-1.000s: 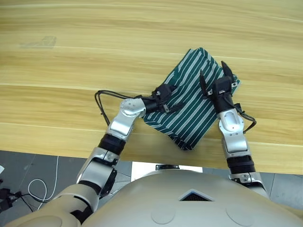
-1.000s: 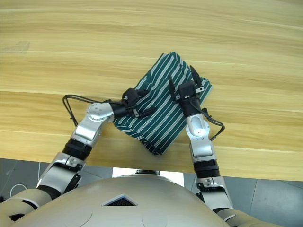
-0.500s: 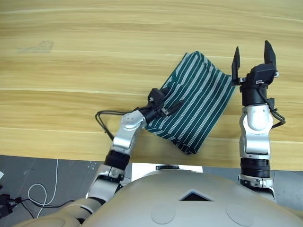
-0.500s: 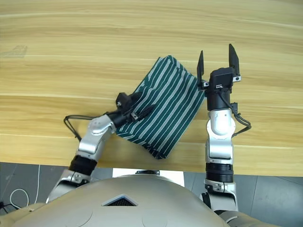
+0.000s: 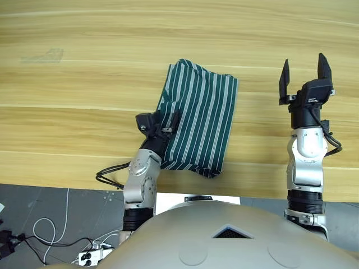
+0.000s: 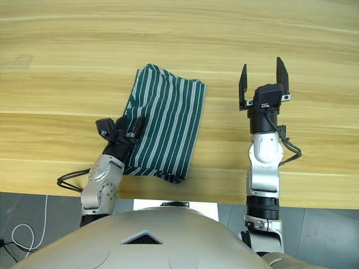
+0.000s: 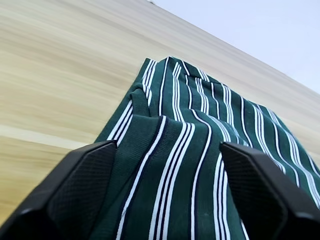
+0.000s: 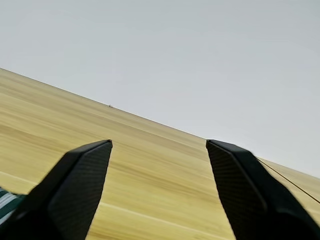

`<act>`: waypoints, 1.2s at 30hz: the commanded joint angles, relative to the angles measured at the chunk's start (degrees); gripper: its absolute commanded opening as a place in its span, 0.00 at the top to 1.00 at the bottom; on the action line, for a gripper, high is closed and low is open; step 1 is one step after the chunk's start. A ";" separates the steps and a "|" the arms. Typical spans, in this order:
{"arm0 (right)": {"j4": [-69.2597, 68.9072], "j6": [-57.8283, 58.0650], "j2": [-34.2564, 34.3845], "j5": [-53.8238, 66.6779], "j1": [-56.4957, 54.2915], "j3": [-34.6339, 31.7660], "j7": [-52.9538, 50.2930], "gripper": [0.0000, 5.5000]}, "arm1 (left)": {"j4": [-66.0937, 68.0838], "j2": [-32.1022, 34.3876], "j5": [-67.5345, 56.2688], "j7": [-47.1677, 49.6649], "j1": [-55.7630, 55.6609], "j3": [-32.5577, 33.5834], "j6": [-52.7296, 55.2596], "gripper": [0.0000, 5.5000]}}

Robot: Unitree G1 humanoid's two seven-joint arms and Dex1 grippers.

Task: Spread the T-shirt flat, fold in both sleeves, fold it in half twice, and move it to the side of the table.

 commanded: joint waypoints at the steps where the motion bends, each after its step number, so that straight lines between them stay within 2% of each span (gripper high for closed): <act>1: 1.23 0.70 -0.54 0.47 -0.61 0.74 1.15 0.37 | 4.67 -1.40 -0.65 6.44 9.62 2.23 11.51 0.30; 8: 2.68 0.70 -0.80 0.34 -1.11 2.10 2.03 0.37 | -2.26 -2.04 -4.63 2.58 15.63 -6.26 13.17 0.30; 13: 5.10 0.06 -0.40 0.35 -2.09 2.76 2.14 0.37 | -4.81 -1.95 -5.86 2.56 15.91 -8.54 11.68 0.30; 16: 6.96 -1.10 -0.14 -0.23 -2.16 3.97 2.19 0.37 | -4.59 -1.48 -4.26 2.42 12.38 -8.16 7.51 0.30; 21: 10.35 -6.87 -2.71 -5.72 -0.72 7.80 2.16 0.37 | -5.98 1.83 3.67 1.03 6.50 -7.45 -5.32 0.30; 25: 11.43 -11.37 -7.40 -11.21 1.09 8.37 1.23 0.37 | -7.00 6.73 12.84 2.24 0.52 -3.85 -16.08 0.30; 27: 11.95 -15.18 -11.76 -16.50 1.88 7.94 -0.57 0.37 | -8.60 8.90 12.79 1.74 -0.96 -0.51 -18.48 0.30; 30: 14.50 -20.87 -20.60 -27.93 3.10 6.71 -6.69 0.37 | -11.63 15.27 13.68 -2.68 -0.07 3.12 -23.88 0.30; 31: 15.39 -21.95 -24.05 -31.60 3.90 5.86 -9.08 0.37 | -11.81 19.26 17.10 -3.94 0.79 5.25 -27.92 0.30; 34: 15.72 -24.73 -31.03 -34.79 9.23 2.78 -11.78 0.37 | -4.80 32.40 35.49 -1.51 3.93 11.68 -36.47 0.30; 36: 13.81 -27.31 -35.23 -34.92 15.56 2.98 -9.33 0.37 | 1.09 41.15 49.13 1.07 8.27 13.06 -39.19 0.30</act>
